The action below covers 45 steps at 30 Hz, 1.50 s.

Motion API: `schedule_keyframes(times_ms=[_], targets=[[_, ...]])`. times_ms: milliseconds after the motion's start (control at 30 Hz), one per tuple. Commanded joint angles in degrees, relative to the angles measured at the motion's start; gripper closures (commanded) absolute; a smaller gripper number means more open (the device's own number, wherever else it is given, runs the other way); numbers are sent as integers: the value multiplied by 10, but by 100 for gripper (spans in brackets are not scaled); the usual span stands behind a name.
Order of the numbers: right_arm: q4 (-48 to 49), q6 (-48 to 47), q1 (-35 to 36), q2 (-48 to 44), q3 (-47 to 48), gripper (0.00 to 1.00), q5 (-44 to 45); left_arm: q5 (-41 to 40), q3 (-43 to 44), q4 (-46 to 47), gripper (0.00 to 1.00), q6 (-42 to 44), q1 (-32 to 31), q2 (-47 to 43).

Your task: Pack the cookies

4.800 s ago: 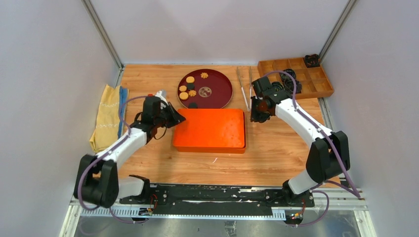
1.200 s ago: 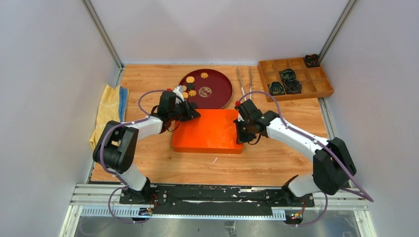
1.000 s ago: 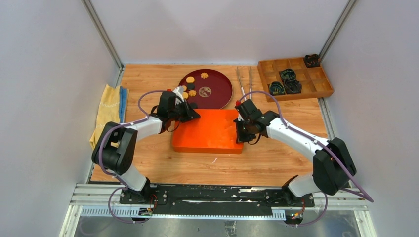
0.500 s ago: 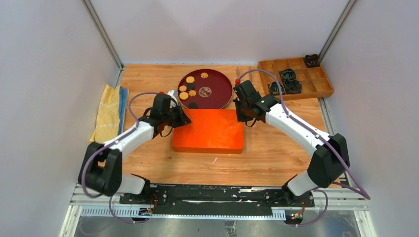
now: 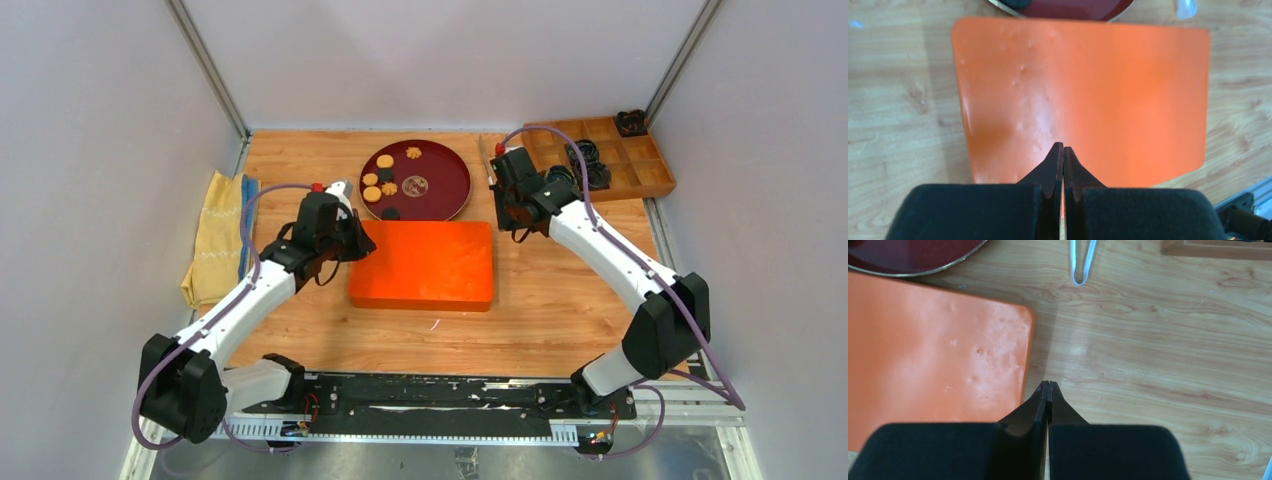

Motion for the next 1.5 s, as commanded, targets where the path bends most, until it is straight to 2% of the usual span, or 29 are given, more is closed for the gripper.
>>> schedule_keyframes(times_ms=[0, 167, 367, 667, 1067, 1333, 1467], targets=[[0, -8, -17, 15, 31, 100, -3, -14, -41, -34, 100, -5, -23, 9], [17, -5, -17, 44, 47, 100, -41, -8, -91, -30, 100, -18, -32, 17], [25, -4, -17, 93, 72, 100, -71, -4, -143, 21, 100, -32, -33, 54], [31, -7, -17, 164, 122, 100, -72, 17, -137, 50, 100, -36, -33, 90], [51, 40, -17, 233, 18, 100, -94, 16, -132, 52, 100, -32, -33, 90], [32, 18, -18, 222, 109, 100, -67, 22, -110, 44, 100, -32, -33, 75], [31, 2, -19, 232, 169, 100, -53, 2, -68, 36, 100, -31, -32, 69]])
